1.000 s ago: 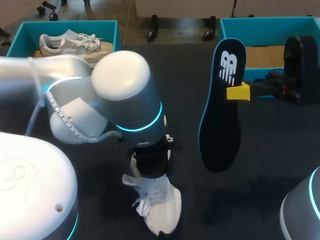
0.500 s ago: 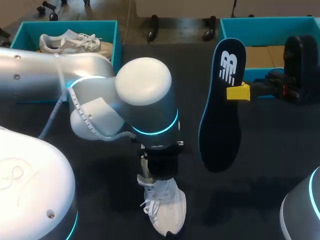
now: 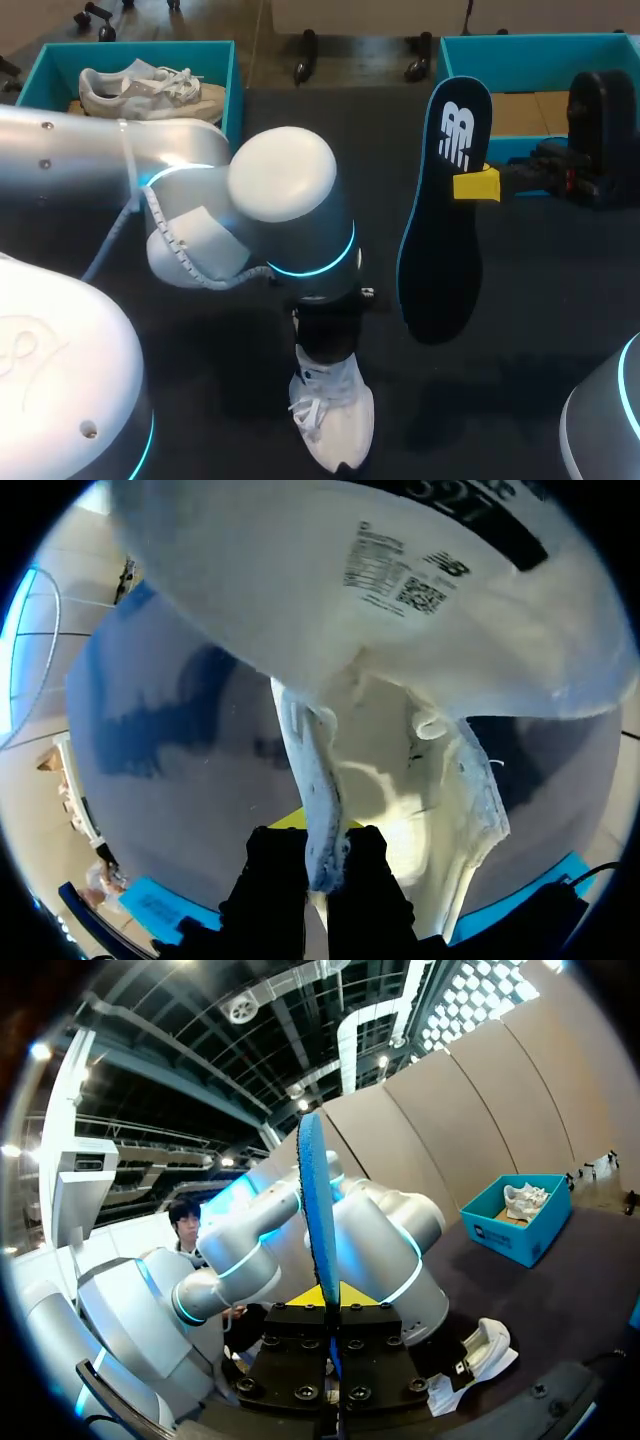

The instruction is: Take the shoe out of the shoebox, open the shoe tongue, remove and reinsert the insole, then place the shoe into the shoebox

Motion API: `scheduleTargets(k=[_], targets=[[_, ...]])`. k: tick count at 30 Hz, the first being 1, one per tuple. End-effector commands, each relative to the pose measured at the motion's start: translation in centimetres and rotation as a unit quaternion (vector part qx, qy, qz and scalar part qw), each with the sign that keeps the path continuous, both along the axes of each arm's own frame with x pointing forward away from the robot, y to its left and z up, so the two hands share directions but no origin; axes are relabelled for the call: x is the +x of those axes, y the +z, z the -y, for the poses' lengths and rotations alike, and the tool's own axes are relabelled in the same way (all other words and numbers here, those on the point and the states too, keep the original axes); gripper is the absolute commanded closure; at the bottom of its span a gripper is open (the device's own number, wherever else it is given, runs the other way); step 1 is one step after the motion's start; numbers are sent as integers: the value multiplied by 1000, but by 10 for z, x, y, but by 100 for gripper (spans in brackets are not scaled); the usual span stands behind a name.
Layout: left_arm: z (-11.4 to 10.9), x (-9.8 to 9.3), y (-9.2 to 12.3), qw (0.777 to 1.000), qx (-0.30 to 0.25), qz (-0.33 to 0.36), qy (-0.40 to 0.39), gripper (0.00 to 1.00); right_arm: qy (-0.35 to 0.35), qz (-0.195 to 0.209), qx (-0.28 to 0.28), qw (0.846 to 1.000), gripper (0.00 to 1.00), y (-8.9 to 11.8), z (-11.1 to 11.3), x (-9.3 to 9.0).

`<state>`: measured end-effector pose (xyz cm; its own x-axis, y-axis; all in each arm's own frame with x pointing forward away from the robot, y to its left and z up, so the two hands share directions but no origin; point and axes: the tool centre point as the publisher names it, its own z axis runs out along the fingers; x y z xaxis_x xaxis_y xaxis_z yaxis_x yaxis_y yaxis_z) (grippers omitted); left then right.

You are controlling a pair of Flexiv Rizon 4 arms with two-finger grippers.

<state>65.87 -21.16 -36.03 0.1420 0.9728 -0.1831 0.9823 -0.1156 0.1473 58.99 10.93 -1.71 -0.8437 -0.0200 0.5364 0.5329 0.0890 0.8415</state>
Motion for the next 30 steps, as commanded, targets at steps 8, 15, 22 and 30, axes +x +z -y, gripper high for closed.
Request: scheduleTargets(k=[8,15,22,30], targets=[[4,1,-3,999,-10,16,-28,100,0,0,0,1000,100,-1,-2,0],[11,14,-2,999,-10,8,-29,100,0,0,0,1000,100,-1,-2,0],[8,8,9,999,-16,-8,-44,100,0,0,0,1000,100,-1,-2,0],[-5,-3,30,997,3,-50,-60,100,0,0,0,1000,100,-1,-2,0]])
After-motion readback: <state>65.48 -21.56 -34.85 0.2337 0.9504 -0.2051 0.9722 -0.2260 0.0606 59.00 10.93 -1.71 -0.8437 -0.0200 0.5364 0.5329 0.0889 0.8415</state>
